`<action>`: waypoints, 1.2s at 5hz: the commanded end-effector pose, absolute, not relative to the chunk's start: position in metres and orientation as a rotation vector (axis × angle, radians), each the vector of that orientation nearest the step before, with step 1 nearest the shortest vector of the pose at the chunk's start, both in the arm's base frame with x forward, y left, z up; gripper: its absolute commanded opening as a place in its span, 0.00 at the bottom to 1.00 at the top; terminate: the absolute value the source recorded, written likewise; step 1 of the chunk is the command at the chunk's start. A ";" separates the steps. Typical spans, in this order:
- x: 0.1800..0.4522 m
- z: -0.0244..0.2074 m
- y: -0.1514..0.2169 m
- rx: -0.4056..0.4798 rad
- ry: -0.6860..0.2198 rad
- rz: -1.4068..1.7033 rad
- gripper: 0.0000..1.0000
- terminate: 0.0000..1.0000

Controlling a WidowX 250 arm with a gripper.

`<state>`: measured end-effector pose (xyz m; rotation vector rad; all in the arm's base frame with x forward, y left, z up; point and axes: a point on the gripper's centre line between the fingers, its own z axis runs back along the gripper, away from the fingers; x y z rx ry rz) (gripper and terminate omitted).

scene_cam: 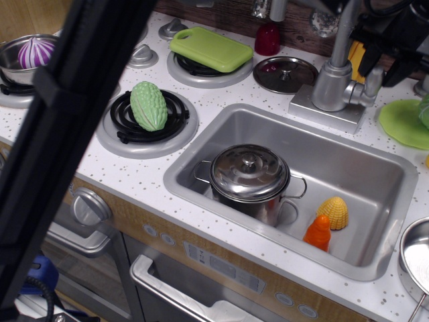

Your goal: Turn lever vertical to front

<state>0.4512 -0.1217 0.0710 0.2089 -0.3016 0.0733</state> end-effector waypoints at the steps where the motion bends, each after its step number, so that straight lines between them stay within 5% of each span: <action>1: 0.446 0.085 -0.127 0.102 -0.334 0.102 0.00 0.00; 2: 0.445 0.075 -0.127 0.065 -0.336 0.106 0.00 0.00; 3: 0.445 0.075 -0.127 0.069 -0.334 0.095 1.00 0.00; 5: 0.449 0.113 -0.121 0.066 -0.169 0.035 1.00 0.00; 6: 0.445 0.128 -0.123 0.069 -0.090 0.010 1.00 1.00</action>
